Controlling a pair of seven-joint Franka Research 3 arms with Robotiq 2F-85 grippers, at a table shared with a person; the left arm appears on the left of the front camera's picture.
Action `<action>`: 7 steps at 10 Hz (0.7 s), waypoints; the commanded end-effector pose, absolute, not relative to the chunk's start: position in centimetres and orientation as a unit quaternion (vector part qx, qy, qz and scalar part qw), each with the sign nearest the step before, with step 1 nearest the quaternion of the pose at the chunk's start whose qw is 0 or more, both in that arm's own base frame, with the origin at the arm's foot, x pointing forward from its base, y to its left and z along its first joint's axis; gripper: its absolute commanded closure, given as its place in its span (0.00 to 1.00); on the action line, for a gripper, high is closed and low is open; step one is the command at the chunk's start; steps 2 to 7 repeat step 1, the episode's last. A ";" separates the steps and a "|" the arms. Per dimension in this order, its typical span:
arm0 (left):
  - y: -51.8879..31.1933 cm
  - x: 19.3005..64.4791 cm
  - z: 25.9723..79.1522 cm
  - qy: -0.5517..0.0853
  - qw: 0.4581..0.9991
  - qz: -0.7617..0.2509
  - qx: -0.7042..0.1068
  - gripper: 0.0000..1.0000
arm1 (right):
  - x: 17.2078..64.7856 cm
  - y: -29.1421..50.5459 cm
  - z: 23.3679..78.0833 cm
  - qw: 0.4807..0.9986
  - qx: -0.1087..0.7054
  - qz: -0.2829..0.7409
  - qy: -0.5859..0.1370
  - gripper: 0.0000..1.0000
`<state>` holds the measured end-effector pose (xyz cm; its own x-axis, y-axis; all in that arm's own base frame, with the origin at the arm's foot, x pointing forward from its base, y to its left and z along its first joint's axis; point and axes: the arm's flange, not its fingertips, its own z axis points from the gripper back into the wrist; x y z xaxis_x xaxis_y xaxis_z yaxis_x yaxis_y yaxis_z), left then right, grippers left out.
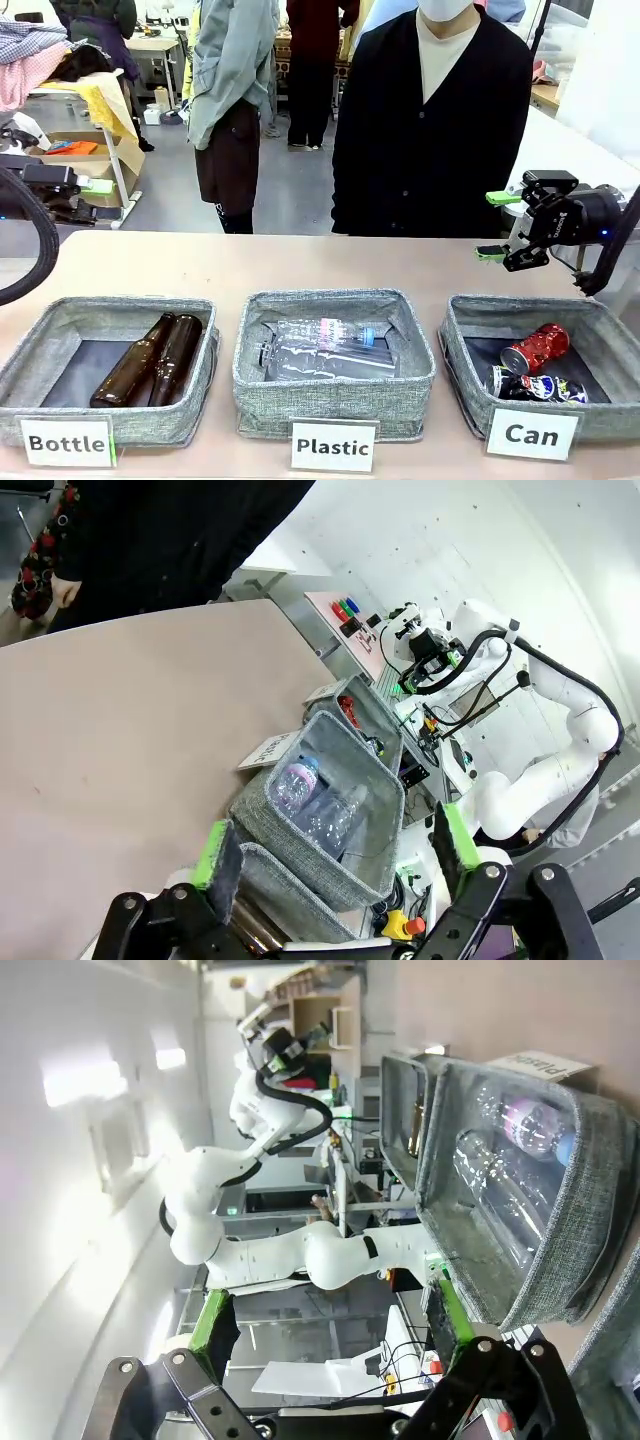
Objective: Sort the can waste into the basket.
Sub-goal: Pick up the can waste from the table and place it in the right Fabric basket.
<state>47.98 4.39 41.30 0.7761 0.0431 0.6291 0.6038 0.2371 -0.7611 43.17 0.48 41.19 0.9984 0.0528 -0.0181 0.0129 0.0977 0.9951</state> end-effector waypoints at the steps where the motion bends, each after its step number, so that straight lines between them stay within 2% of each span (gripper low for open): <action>1: 4.5 47.7 41.3 -0.277 0.737 -0.196 -0.584 0.00 | 42.8 0.4 41.5 0.741 0.670 0.020 0.025 0.00; 7: 4.5 47.7 41.3 -0.277 0.737 -0.196 -0.584 0.00 | 42.8 0.4 41.5 0.741 0.670 0.020 0.025 0.00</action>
